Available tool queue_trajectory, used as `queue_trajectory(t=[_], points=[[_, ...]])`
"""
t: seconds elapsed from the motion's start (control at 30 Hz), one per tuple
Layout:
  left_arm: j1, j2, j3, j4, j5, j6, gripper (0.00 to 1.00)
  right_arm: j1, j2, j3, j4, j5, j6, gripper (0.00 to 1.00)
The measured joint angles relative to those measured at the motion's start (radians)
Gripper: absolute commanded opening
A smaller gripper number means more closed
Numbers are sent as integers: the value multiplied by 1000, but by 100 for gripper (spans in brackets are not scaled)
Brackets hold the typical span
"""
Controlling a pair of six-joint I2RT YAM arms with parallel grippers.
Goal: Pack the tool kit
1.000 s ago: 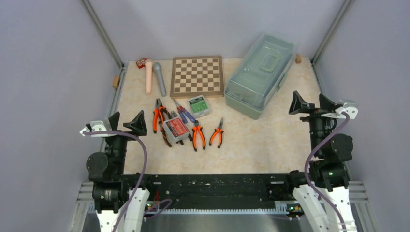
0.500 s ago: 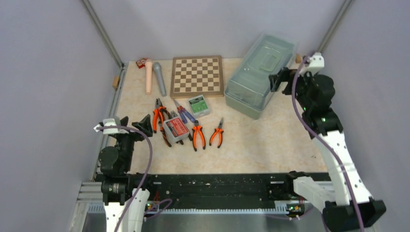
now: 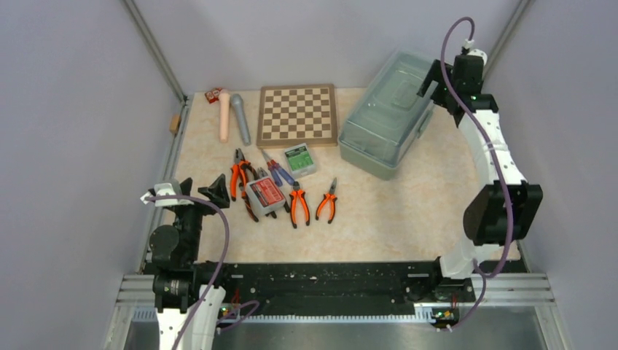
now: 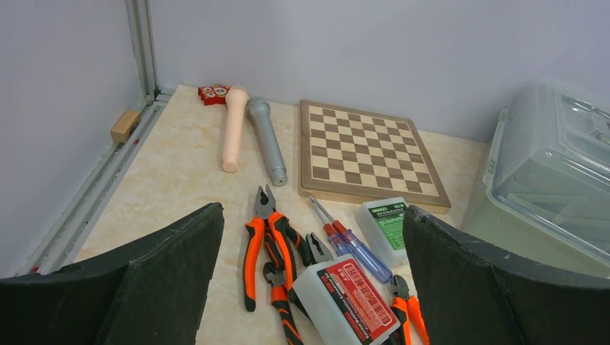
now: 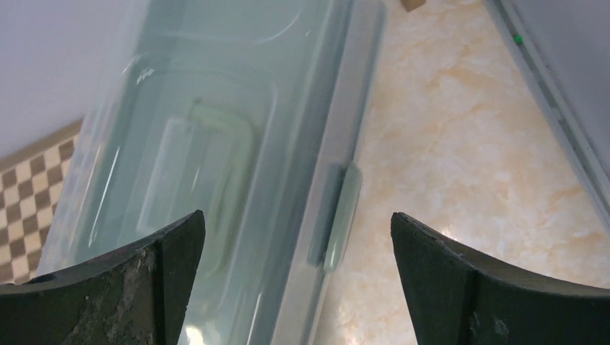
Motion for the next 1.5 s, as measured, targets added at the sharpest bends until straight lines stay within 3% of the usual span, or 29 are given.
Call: queue_trajectory(t=[0.4, 0.6, 0.83, 1.0, 1.2, 1.37, 1.5], points=[[-11, -6, -1, 0, -16, 4, 99, -72, 399, 439, -57, 14, 83, 86], [-13, -6, -1, 0, -16, 5, 99, -72, 483, 491, -98, 1, 103, 85], [-15, -13, -1, -1, -16, 5, 99, -72, 328, 187, 21, 37, 148, 85], [-19, -23, -1, -1, -16, 5, 99, -72, 97, -115, 150, 108, 222, 85], [-26, -32, -1, -2, -15, 5, 99, -55, -80, -330, 204, 182, 271, 85], [-26, -32, -1, -2, -15, 5, 99, 19, -237, -495, 233, 287, 325, 85], [-26, -32, -1, -2, -15, 5, 99, 135, -413, -600, 140, 346, 357, 84]])
